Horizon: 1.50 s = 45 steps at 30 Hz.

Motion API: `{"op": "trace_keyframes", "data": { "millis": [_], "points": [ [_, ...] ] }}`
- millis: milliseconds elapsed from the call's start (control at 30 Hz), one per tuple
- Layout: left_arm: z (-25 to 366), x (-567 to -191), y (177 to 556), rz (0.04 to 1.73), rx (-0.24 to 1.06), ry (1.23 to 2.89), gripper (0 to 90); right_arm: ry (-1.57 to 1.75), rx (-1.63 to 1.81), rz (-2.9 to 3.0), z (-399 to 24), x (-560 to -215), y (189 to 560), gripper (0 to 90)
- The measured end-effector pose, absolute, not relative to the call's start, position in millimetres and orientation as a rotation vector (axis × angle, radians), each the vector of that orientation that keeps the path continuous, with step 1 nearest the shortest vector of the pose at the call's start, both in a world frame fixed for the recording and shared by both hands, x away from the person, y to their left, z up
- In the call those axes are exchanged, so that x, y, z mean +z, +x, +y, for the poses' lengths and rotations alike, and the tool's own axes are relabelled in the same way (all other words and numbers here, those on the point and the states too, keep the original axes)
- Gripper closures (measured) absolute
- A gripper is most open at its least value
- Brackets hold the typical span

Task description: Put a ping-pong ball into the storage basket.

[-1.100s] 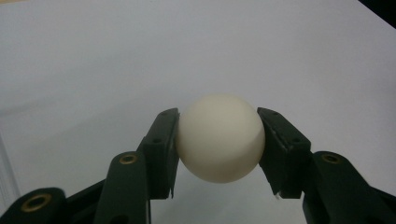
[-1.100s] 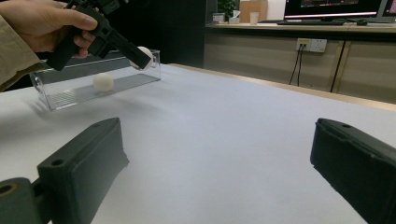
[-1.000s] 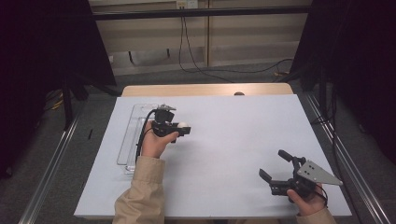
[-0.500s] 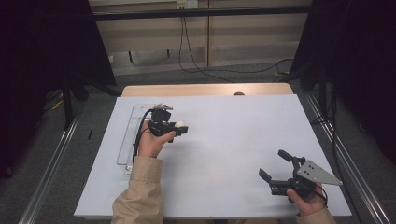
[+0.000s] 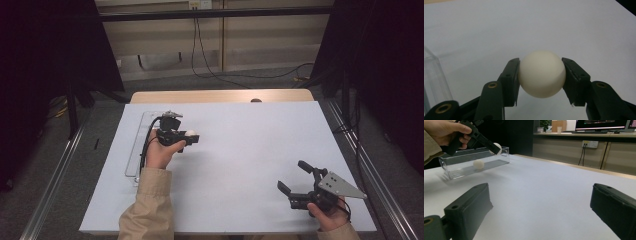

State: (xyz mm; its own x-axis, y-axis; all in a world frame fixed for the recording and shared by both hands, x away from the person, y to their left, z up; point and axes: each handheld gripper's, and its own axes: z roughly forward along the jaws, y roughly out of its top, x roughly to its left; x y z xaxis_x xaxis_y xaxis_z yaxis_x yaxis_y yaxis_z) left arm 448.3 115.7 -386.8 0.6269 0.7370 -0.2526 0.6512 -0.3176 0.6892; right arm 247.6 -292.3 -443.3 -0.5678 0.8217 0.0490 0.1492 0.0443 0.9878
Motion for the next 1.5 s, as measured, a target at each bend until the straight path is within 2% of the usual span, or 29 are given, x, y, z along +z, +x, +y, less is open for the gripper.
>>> {"op": "trace_keyframes", "data": {
  "millis": [1500],
  "points": [
    [143.0, -376.1, 445.3, 1.128, 0.187, 2.026, 51.2, 0.981, 1.564, 1.777, -290.9, -444.0, 248.5, 2.4]
  ]
}}
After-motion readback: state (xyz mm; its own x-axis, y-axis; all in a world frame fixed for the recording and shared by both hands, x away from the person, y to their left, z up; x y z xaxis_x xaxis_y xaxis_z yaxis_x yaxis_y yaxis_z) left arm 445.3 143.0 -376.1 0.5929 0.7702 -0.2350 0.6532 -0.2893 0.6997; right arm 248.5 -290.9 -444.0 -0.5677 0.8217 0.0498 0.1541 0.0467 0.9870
